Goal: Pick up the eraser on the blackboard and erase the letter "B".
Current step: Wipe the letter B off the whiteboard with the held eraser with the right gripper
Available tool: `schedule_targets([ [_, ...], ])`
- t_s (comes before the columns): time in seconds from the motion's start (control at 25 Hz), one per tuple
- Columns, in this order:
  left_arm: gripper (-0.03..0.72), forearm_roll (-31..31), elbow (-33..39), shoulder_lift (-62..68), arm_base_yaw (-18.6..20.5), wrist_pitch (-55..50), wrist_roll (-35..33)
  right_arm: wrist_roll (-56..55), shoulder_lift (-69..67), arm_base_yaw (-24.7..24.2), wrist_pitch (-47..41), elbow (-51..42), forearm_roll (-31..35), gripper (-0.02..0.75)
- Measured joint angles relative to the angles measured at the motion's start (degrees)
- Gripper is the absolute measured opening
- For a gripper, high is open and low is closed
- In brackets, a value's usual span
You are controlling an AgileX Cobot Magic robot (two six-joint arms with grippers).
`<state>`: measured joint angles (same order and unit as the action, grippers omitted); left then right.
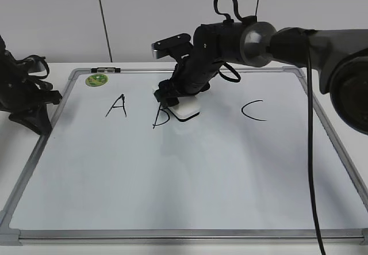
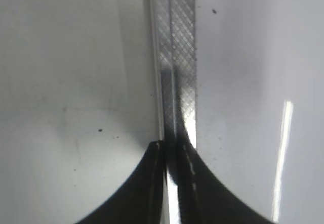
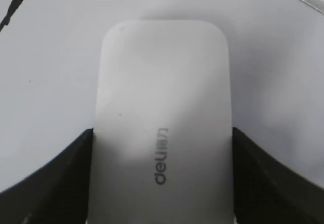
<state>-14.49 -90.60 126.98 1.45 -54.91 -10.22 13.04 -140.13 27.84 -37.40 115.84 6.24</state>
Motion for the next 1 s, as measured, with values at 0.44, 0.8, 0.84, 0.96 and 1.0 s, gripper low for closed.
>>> schedule_targets([
  [0.44, 0.049, 0.0, 0.0, 0.0, 0.0, 0.0, 0.0, 2.7, 0.0, 1.9, -3.5, 0.5, -1.3, 0.528],
  [0.8, 0.049, 0.0, 0.0, 0.0, 0.0, 0.0, 0.0, 3.2, 0.3, 4.9, -9.8, 0.9, -1.9, 0.528],
  [0.84, 0.049, 0.0, 0.0, 0.0, 0.0, 0.0, 0.0, 3.1, 0.4, 5.3, -10.4, 1.0, -2.0, 0.528],
  [0.96, 0.049, 0.0, 0.0, 0.0, 0.0, 0.0, 0.0, 3.1, 0.5, 6.2, -11.6, 1.0, -2.3, 0.528],
  [1.0, 0.049, 0.0, 0.0, 0.0, 0.0, 0.0, 0.0, 3.2, 0.5, 6.6, -12.0, 1.0, -2.4, 0.528],
])
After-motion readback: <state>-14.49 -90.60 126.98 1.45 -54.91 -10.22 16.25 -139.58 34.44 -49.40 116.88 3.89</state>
